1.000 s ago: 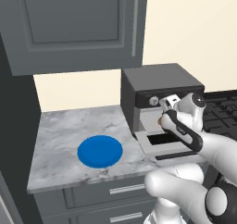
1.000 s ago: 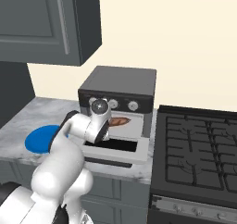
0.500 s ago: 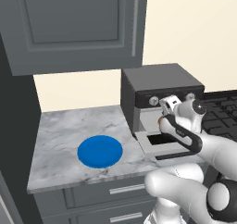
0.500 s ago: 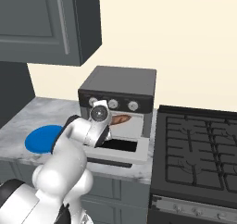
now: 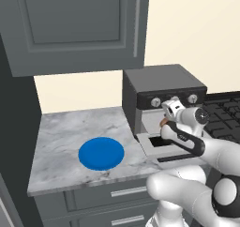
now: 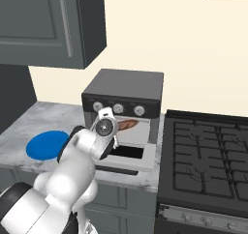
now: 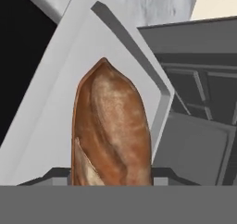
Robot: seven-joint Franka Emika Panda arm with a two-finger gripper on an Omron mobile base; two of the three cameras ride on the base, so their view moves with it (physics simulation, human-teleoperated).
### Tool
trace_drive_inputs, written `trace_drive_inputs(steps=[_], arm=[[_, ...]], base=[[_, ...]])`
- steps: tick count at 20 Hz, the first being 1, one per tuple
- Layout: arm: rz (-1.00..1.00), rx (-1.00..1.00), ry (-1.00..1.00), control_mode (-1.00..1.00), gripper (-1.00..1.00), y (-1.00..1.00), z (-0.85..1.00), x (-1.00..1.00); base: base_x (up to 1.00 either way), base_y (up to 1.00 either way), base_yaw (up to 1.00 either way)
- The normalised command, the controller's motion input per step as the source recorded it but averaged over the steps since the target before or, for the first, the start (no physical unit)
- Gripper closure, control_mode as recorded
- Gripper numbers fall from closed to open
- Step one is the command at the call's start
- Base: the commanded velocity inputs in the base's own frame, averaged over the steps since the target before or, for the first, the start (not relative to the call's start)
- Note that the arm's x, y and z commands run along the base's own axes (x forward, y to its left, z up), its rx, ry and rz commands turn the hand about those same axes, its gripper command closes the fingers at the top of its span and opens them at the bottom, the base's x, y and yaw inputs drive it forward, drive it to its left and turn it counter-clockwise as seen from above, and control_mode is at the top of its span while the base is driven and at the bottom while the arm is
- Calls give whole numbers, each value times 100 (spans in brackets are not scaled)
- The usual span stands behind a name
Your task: Pull the toaster oven rack outwards. Pick up the baguette from the plate and place it on the toaster oven rack. Close the toaster oven door fully and set the temperature to the lowest setting.
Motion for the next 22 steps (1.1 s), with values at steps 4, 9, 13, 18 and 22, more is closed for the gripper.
trace_drive_inputs(steps=[4, 9, 13, 18, 22], arm=[[0, 0, -9, -100, 100, 0, -20, 1], [0, 0, -9, -100, 100, 0, -14, 3], [0, 0, -7, -100, -100, 0, -13, 5], [0, 0, -7, -100, -100, 0, -17, 12], [0, 0, -8, -100, -100, 0, -19, 17]], base=[[0, 0, 0], [0, 0, 0], [0, 0, 0], [0, 0, 0], [0, 0, 0]])
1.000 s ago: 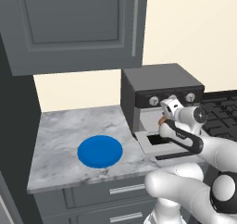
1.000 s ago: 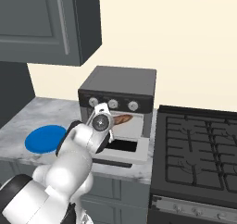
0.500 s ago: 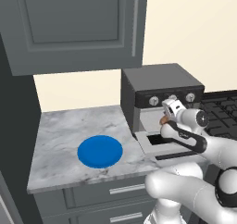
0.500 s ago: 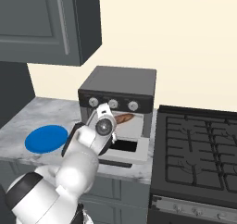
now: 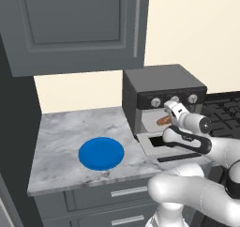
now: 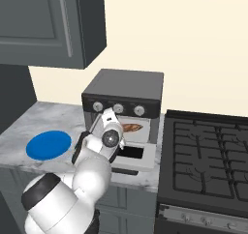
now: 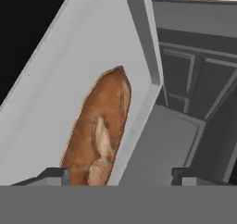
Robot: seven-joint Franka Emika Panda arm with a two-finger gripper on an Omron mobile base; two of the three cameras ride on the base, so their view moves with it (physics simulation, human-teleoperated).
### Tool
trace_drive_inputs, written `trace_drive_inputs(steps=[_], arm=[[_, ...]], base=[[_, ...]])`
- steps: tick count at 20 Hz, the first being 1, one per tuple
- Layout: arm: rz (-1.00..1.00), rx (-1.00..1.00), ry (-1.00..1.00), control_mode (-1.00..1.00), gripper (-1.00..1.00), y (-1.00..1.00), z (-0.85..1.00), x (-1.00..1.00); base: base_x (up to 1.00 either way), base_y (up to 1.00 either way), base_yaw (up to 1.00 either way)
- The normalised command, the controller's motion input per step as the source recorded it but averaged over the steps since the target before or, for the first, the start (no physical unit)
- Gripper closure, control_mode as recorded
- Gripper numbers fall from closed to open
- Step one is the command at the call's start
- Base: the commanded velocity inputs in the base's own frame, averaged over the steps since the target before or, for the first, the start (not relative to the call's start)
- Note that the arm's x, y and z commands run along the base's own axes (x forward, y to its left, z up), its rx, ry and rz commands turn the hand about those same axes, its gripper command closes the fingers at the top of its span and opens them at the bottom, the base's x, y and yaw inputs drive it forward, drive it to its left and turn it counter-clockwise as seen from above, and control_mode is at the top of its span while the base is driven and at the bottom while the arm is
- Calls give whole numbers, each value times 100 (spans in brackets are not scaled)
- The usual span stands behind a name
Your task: Pull the toaster oven rack outwards. Pick up the baguette from the plate and place it on the toaster oven rack. Close the toaster oven door fully and set the temperature to the lowest setting.
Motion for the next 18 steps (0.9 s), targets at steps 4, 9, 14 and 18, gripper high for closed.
trace_drive_inputs(steps=[4, 9, 14, 18], arm=[[0, 0, -7, -100, -100, 0, -16, 19], [0, 0, -12, -100, -100, -13, 7, 2], [2, 0, -14, -100, -100, -64, 68, -49], [5, 0, -12, -100, -100, -58, 99, -50]], base=[[0, 0, 0], [0, 0, 0], [0, 0, 0], [0, 0, 0]])
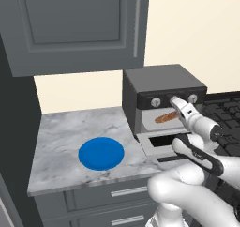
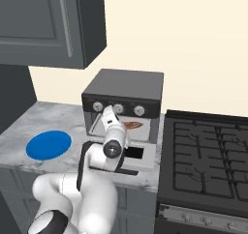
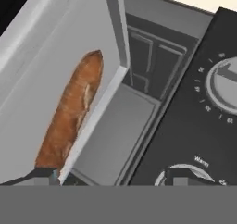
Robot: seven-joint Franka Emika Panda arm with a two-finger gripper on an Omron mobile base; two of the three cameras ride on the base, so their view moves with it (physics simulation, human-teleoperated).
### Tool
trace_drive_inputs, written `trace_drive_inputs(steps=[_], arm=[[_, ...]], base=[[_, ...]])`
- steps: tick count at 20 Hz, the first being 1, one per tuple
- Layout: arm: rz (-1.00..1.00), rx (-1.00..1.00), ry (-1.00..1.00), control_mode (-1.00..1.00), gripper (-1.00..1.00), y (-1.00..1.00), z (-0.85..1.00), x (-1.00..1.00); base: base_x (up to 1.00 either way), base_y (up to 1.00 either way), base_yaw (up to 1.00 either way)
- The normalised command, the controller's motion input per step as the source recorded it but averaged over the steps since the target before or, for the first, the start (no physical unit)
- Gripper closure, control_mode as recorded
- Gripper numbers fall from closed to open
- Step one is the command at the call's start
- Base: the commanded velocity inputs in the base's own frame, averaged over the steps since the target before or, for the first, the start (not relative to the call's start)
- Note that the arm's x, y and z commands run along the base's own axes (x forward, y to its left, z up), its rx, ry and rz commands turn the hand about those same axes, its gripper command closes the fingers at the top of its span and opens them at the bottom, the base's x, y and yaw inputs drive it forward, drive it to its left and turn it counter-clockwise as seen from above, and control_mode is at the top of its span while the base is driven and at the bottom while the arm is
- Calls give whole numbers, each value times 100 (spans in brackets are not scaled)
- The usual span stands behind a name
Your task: Pull the toaster oven rack outwards. Pick up the baguette from the plate and place it on the toaster oven rack. Close the toaster oven door fully and set the temperature to the lowest setting.
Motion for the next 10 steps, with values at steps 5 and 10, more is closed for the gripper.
trace_drive_inputs(steps=[5, 10], arm=[[6, 0, -4, -100, -100, -40, 97, -51], [4, -8, 8, -100, -100, -28, 56, -47]], base=[[0, 0, 0], [0, 0, 0]])
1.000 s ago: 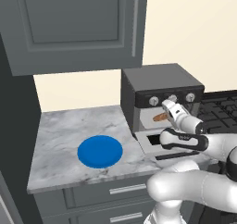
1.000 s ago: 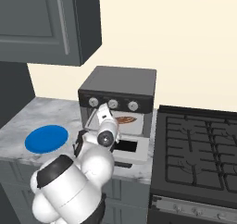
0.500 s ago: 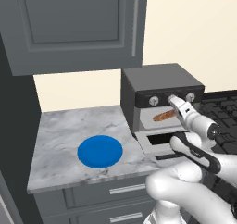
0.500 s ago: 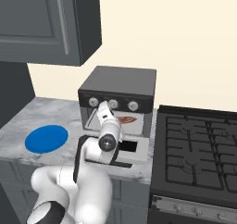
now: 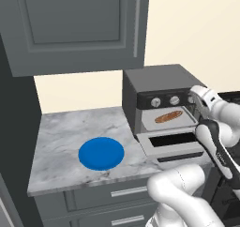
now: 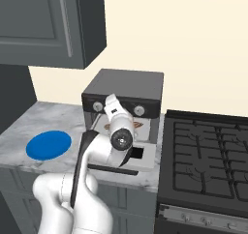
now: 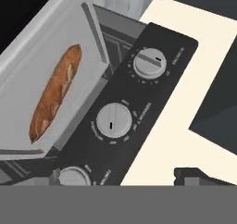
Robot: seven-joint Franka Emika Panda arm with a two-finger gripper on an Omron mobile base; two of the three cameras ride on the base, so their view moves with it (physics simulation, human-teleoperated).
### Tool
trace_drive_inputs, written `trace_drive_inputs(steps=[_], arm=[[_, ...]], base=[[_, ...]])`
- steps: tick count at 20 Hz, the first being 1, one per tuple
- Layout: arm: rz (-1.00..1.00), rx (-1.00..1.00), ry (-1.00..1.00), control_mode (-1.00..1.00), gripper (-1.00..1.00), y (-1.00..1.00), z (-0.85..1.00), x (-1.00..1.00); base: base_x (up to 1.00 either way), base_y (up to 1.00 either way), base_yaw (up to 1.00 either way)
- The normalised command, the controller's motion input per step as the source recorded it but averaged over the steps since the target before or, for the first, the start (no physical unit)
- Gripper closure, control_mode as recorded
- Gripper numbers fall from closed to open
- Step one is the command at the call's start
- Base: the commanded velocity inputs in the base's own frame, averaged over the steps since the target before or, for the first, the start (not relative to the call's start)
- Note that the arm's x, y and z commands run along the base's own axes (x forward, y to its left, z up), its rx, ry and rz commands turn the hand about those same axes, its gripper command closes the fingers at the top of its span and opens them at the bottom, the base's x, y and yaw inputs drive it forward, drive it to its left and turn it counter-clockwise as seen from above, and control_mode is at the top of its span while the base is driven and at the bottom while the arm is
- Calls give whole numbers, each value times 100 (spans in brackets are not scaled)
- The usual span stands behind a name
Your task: Pull the toaster oven rack outwards. Pick up the baguette from the plate and place it on the toaster oven rack. Close the toaster oven door fully and set the temperature to the lowest setting.
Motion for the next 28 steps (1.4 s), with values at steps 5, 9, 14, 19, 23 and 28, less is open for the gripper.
trace_drive_inputs(steps=[5, 9, 14, 19, 23, 28], arm=[[13, -29, 27, -100, -100, -8, 4, -35], [36, -42, 25, -100, -100, 10, -18, -19], [34, -29, 16, -100, -100, 5, -21, -18], [13, -5, 3, -100, -100, 1, -47, -8], [0, -3, 2, -100, -100, 23, -70, 2], [0, -6, 9, -100, -100, 36, -58, 11]], base=[[0, 0, 0], [0, 0, 0], [0, 0, 0], [0, 0, 0], [0, 0, 0], [0, 0, 0]])
